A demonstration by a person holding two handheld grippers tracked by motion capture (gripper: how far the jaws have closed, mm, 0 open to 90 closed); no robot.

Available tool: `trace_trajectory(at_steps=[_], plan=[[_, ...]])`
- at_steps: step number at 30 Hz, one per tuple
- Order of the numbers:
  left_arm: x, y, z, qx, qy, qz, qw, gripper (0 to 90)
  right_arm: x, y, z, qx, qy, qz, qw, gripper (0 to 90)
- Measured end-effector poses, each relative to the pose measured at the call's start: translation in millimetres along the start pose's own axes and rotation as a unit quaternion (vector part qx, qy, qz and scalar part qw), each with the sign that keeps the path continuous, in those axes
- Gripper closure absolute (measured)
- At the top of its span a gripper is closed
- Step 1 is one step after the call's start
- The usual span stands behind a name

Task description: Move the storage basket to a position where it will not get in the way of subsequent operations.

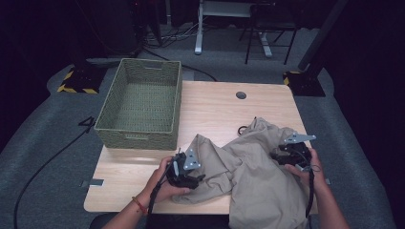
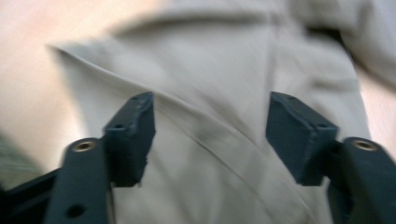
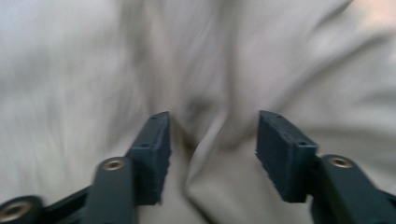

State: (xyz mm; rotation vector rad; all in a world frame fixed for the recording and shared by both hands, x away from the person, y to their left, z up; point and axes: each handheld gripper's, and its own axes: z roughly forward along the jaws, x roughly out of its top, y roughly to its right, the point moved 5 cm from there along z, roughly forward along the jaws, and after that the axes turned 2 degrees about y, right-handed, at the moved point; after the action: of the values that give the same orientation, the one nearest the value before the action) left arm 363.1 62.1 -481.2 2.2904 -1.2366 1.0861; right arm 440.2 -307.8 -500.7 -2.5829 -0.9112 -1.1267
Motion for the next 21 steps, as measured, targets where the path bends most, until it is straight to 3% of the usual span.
trace_trajectory(at_steps=[3,5,7,8,13,18,21], plan=[[7.7,-12.9,1.1,0.024,0.006,-0.004,0.9997,27.3,26.5,7.4,-9.9,-0.021,0.047,0.012,0.9986,38.8],[6.4,-16.6,8.7,0.030,-0.007,-0.001,0.9995,27.5,46.4,11.6,-12.3,-0.029,0.073,0.023,0.9966,36.8],[0.7,-19.1,18.1,0.042,-0.027,0.006,0.9987,27.8,64.8,15.3,-8.1,-0.034,0.081,0.031,0.9956,35.3],[-2.9,-19.7,22.2,0.034,-0.032,0.000,0.9989,29.3,73.1,16.9,-3.3,-0.036,0.082,0.035,0.9954,35.1],[-18.7,-19.8,31.4,0.015,-0.053,-0.003,0.9985,42.5,98.4,27.8,30.6,-0.054,0.050,0.044,0.9963,33.5],[-28.0,-18.2,34.3,0.007,-0.072,0.014,0.9973,54.1,93.9,35.4,61.6,-0.053,-0.004,0.060,0.9967,36.7],[-31.6,-19.3,33.6,0.005,-0.075,0.011,0.9971,56.1,86.3,34.7,71.2,-0.026,-0.033,0.073,0.9965,42.1]])
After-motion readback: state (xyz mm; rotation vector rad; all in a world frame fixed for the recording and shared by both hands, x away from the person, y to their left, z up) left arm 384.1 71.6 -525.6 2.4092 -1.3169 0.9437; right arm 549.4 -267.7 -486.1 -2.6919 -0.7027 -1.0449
